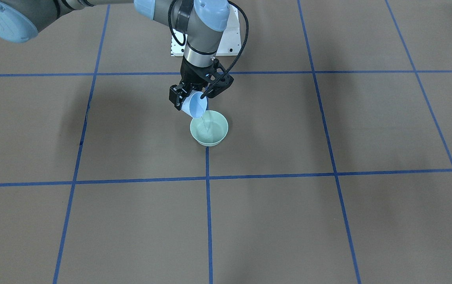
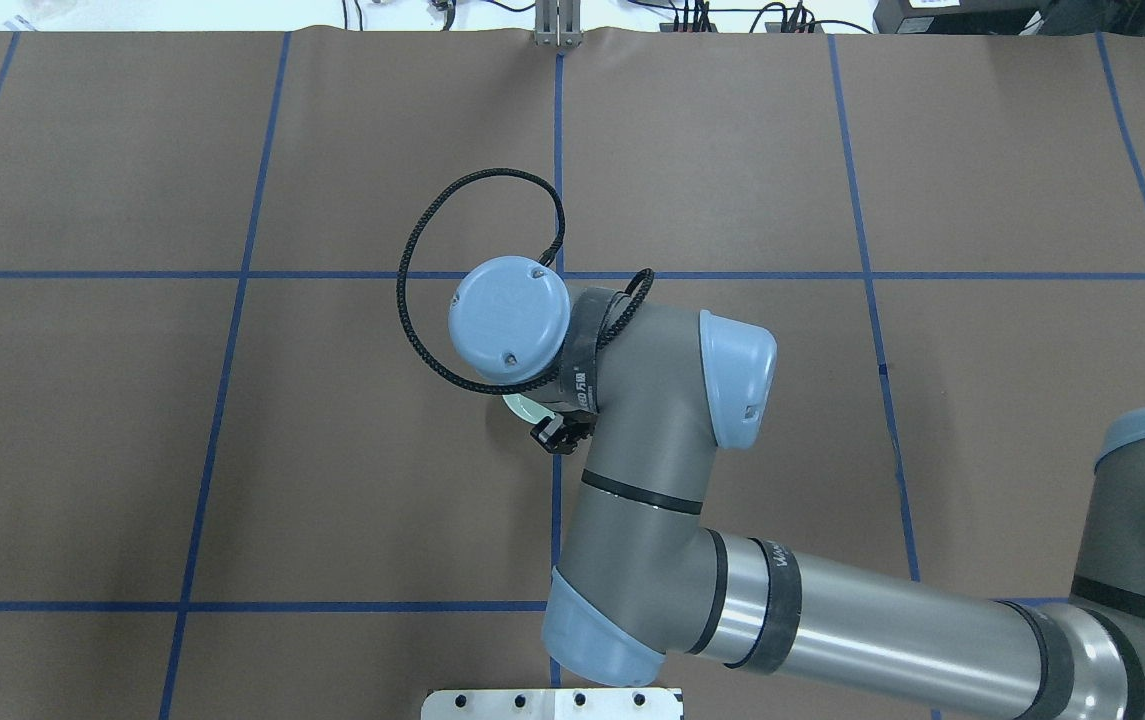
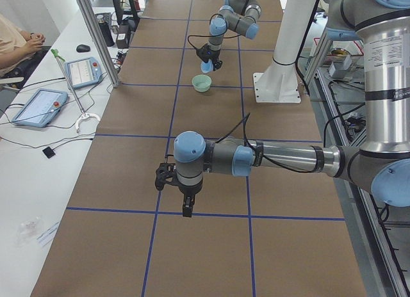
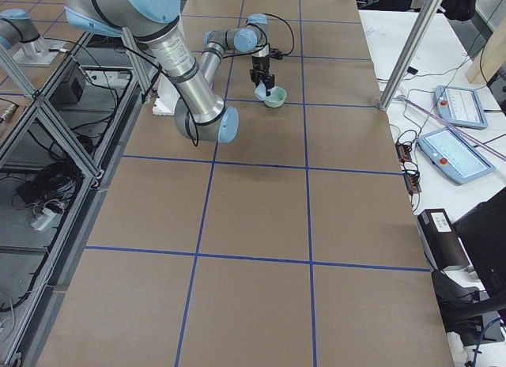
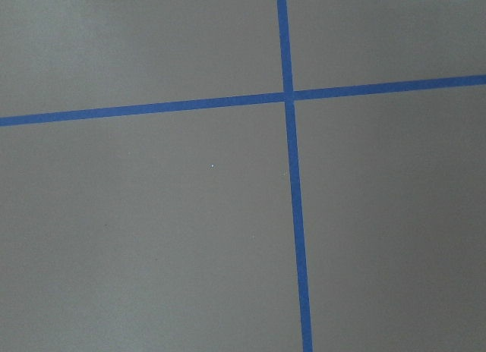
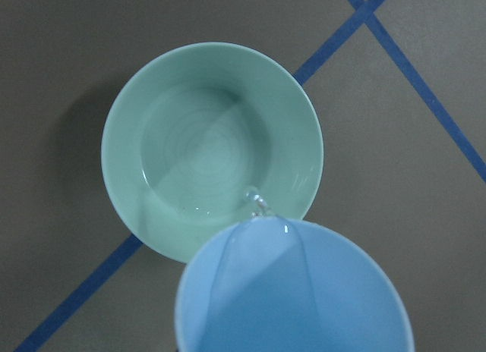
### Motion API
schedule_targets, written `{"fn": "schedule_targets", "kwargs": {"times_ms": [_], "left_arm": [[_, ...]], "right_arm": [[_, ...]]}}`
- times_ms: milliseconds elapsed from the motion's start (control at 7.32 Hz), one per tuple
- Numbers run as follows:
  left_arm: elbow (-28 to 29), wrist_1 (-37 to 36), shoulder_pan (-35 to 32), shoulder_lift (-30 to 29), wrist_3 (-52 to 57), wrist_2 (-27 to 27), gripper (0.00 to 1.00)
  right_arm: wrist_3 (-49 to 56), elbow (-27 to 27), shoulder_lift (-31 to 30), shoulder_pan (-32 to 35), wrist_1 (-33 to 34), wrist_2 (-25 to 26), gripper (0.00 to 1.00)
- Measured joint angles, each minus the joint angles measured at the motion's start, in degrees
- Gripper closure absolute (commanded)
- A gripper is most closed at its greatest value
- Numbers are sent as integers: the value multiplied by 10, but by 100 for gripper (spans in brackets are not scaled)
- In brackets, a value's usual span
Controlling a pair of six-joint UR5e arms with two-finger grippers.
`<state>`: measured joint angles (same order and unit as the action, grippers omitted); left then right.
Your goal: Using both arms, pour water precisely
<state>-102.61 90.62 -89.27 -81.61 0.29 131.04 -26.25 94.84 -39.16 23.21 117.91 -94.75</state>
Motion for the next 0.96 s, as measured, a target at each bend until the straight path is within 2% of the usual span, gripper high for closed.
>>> {"fn": "schedule_targets", "kwargs": {"times_ms": [273, 546, 956], "left_arm": [[0, 0, 0, -1, 0, 0, 0], [0, 0, 0, -2, 0, 0, 0], [0, 0, 0, -2, 0, 0, 0]], "right_arm": [[12, -11, 34, 0, 73, 0, 100], [20, -33, 60, 0, 116, 0, 100], [22, -108, 119, -1, 159, 1, 100]]}}
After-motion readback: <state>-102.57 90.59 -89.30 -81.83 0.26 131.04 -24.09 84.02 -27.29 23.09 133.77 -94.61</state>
